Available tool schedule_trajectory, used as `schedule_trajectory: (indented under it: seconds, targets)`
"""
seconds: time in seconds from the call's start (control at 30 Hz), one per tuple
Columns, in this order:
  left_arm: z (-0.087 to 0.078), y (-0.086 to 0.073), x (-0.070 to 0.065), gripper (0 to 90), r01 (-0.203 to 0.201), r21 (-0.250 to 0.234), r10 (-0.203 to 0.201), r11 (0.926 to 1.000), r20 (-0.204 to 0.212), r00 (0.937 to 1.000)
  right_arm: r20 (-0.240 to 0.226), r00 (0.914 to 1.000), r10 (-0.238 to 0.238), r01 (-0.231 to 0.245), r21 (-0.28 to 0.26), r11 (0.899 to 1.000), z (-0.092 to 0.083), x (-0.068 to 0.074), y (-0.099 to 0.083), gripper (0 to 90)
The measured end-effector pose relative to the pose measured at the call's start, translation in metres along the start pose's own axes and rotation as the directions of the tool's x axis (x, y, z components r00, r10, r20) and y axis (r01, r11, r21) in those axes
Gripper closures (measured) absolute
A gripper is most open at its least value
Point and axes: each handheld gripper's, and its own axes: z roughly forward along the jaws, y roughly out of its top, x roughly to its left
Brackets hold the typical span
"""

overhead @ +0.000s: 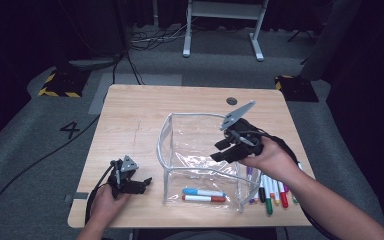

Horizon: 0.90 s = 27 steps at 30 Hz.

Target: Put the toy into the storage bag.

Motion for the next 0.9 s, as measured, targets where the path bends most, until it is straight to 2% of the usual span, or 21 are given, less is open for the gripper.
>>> schedule_trajectory:
  seconds: [0.1, 0.17, 0.23, 0.3, 0.33, 0.4, 0.47, 0.5, 0.6, 0.7, 0.73, 0.8, 0.87, 0.9]
  targets:
    - [0.0, -0.001, 0.001, 15.9, 0.001, 0.0, -0.001, 1.0, 0.007, 1.0, 0.039, 0.9988, 0.03, -0.028, -0.051, 0.998, -0.021, -0.006, -0.015, 55.3]
    - [-0.001, -0.001, 0.002, 15.9, -0.003, 0.002, 0.003, 1.0, 0.007, 1.0, 0.046, 0.997, 0.062, -0.058, -0.081, 0.995, -0.035, -0.013, -0.026, 55.2]
    - [-0.003, -0.003, 0.005, 15.8, -0.009, 0.001, 0.009, 1.0, 0.016, 0.9998, 0.043, 0.9939, 0.102, -0.097, -0.111, 0.989, -0.05, -0.021, -0.038, 58.5]
    - [-0.005, -0.005, 0.009, 15.3, -0.018, 0.005, 0.018, 0.9998, 0.011, 0.9998, 0.066, 0.9908, 0.118, -0.107, -0.149, 0.983, -0.064, -0.029, -0.051, 60.1]
    - [-0.005, -0.006, 0.009, 15.2, -0.001, -0.001, 0.001, 1.0, 0.013, 0.9999, 0.077, 0.9887, 0.129, -0.114, -0.171, 0.979, -0.072, -0.033, -0.058, 60.2]
    - [-0.006, -0.006, 0.011, 15.0, -0.003, 0.004, 0.003, 1.0, 0.007, 1.0, 0.101, 0.9806, 0.168, -0.143, -0.215, 0.966, -0.087, -0.041, -0.071, 59.3]
    - [-0.006, -0.006, 0.011, 14.9, -0.002, 0.006, 0.002, 1.0, 0.007, 1.0, 0.129, 0.9695, 0.209, -0.171, -0.252, 0.952, -0.1, -0.048, -0.084, 52.5]
    - [-0.006, -0.006, 0.011, 14.8, -0.002, 0.006, 0.002, 1.0, 0.008, 1.0, 0.16, 0.96, 0.23, -0.182, -0.268, 0.946, -0.105, -0.051, -0.091, 50.5]
    - [-0.006, -0.006, 0.011, 14.8, -0.001, 0.006, 0.001, 1.0, 0.007, 1.0, 0.195, 0.9392, 0.283, -0.221, -0.289, 0.932, -0.115, -0.06, -0.111, 50.9]
    - [-0.006, -0.006, 0.011, 15.1, 0.001, 0.003, -0.001, 1.0, 0.003, 1.0, 0.231, 0.9101, 0.344, -0.27, -0.3, 0.915, -0.123, -0.067, -0.13, 47.6]
    - [-0.006, -0.006, 0.01, 15.1, 0.004, 0.005, -0.004, 1.0, 0.0, 1.0, 0.259, 0.8942, 0.365, -0.284, -0.302, 0.91, -0.125, -0.068, -0.136, 45.2]
    - [-0.006, -0.006, 0.011, 15.1, 0.005, 0.004, -0.005, 1.0, 0.0, 1.0, 0.336, 0.8557, 0.394, -0.302, -0.294, 0.907, -0.128, -0.068, -0.147, 38.4]
    - [-0.006, -0.006, 0.01, 15.1, 0.006, 0.005, -0.006, 1.0, -0.002, 1.0, 0.362, 0.8253, 0.433, -0.337, -0.3, 0.892, -0.128, -0.069, -0.158, 31.5]
    - [-0.006, -0.006, 0.01, 15.1, 0.006, 0.004, -0.006, 1.0, -0.002, 1.0, 0.367, 0.814, 0.45, -0.353, -0.303, 0.885, -0.127, -0.07, -0.163, 29.3]
